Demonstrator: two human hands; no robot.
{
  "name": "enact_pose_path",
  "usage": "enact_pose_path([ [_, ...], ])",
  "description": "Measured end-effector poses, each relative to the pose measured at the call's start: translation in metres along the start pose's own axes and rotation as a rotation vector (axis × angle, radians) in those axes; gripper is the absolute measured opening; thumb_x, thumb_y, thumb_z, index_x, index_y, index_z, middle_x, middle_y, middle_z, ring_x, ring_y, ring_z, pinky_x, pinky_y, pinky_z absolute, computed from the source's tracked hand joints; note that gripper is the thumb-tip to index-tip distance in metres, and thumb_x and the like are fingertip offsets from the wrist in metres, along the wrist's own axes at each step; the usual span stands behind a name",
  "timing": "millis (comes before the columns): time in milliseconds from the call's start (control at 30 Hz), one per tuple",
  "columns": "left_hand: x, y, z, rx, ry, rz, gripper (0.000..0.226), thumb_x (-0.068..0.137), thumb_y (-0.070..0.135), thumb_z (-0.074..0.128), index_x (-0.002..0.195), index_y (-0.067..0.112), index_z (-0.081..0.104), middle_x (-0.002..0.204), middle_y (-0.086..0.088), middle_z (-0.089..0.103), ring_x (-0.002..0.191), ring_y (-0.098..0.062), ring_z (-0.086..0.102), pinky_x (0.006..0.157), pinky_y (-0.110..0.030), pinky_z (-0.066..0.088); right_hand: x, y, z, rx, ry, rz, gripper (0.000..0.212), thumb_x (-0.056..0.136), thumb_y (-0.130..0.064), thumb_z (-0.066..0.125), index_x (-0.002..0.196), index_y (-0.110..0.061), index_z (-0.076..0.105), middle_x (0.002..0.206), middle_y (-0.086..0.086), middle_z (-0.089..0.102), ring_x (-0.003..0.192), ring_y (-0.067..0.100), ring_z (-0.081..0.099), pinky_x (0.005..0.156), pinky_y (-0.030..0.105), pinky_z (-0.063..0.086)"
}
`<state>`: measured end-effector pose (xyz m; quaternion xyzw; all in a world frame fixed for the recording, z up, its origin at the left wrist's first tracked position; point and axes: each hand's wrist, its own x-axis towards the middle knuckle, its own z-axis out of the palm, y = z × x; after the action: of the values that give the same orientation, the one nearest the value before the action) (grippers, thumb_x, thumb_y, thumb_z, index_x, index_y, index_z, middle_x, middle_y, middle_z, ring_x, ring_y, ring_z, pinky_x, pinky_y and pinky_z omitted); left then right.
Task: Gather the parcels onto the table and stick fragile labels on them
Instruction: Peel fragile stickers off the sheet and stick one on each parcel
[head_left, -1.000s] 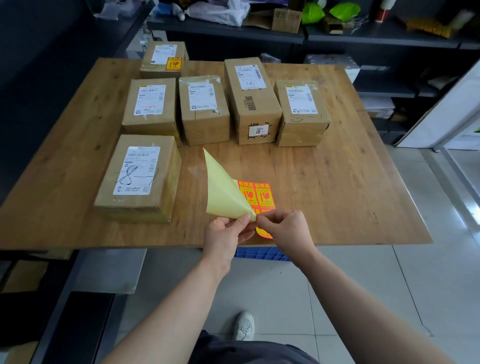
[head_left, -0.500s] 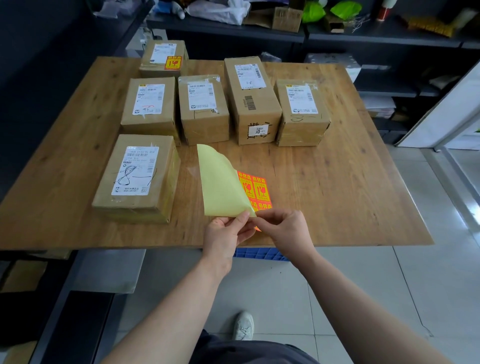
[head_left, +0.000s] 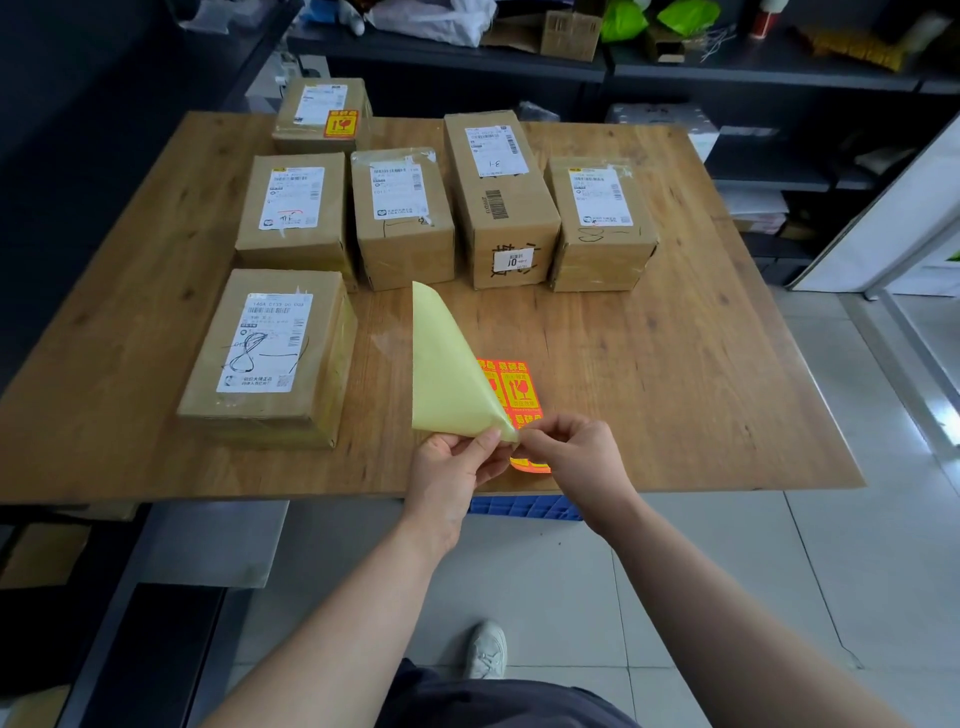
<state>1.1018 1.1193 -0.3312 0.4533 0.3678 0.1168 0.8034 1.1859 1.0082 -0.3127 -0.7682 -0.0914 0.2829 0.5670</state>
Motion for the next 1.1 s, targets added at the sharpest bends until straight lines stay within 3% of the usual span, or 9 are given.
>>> enact_pose_path([
  [267, 0.008, -0.003, -0.007, 0.056, 0.228, -0.038, 0.009, 0.087, 0.004, 0.065, 0.094, -0.001, 0.065, 0.084, -0.015, 0.069, 0.075, -0.021, 0.068, 0.069, -0.029, 0.059, 0.009, 0.007, -0.003, -0.057, 0.101, 0.059, 0.012, 0.081, -0.009, 0.059, 0.073, -0.007, 0.068, 0.064, -0.001, 0.071, 0.066, 0.017, 0.061, 0.065, 0.038, 0.051],
  [433, 0.014, -0.008, -0.013, 0.134, 0.317, -0.059, 0.004, 0.087, 0.008, 0.066, 0.09, 0.006, 0.066, 0.083, -0.011, 0.071, 0.076, -0.021, 0.07, 0.066, -0.03, 0.058, 0.016, 0.01, -0.006, -0.097, 0.126, 0.091, 0.015, 0.083, -0.009, 0.056, 0.075, -0.008, 0.068, 0.072, 0.005, 0.071, 0.07, 0.018, 0.065, 0.073, 0.038, 0.058],
  [600, 0.023, -0.009, -0.019, 0.152, 0.367, -0.115, 0.003, 0.087, 0.005, 0.064, 0.086, 0.002, 0.065, 0.081, -0.012, 0.07, 0.072, -0.02, 0.068, 0.068, -0.032, 0.059, 0.025, 0.016, -0.013, -0.093, 0.162, 0.131, 0.015, 0.082, -0.01, 0.056, 0.074, -0.005, 0.067, 0.074, 0.011, 0.072, 0.079, 0.035, 0.068, 0.076, 0.048, 0.056],
  [700, 0.027, -0.008, -0.023, 0.157, 0.407, -0.142, 0.004, 0.087, 0.004, 0.064, 0.082, 0.003, 0.064, 0.081, -0.013, 0.069, 0.073, -0.022, 0.068, 0.067, -0.032, 0.058, 0.029, 0.016, -0.02, -0.102, 0.185, 0.146, 0.017, 0.082, -0.01, 0.055, 0.072, -0.001, 0.067, 0.072, 0.012, 0.071, 0.067, 0.026, 0.062, 0.066, 0.039, 0.053],
  [967, 0.038, -0.009, -0.027, 0.205, 0.451, -0.17, 0.005, 0.088, 0.004, 0.063, 0.084, 0.002, 0.064, 0.083, -0.014, 0.069, 0.076, -0.024, 0.07, 0.066, -0.033, 0.059, 0.032, 0.011, -0.036, -0.11, 0.298, 0.089, 0.016, 0.085, -0.014, 0.057, 0.074, -0.009, 0.067, 0.076, 0.013, 0.071, 0.067, 0.019, 0.059, 0.064, 0.034, 0.048],
  [1100, 0.04, -0.007, -0.026, 0.288, 0.459, -0.164, 0.009, 0.09, 0.011, 0.063, 0.086, 0.003, 0.062, 0.082, -0.013, 0.071, 0.07, -0.023, 0.071, 0.067, -0.037, 0.06, 0.029, 0.001, -0.039, -0.179, 0.38, -0.006, 0.014, 0.089, -0.018, 0.059, 0.081, -0.013, 0.069, 0.075, -0.001, 0.069, 0.065, 0.008, 0.059, 0.056, 0.021, 0.044],
])
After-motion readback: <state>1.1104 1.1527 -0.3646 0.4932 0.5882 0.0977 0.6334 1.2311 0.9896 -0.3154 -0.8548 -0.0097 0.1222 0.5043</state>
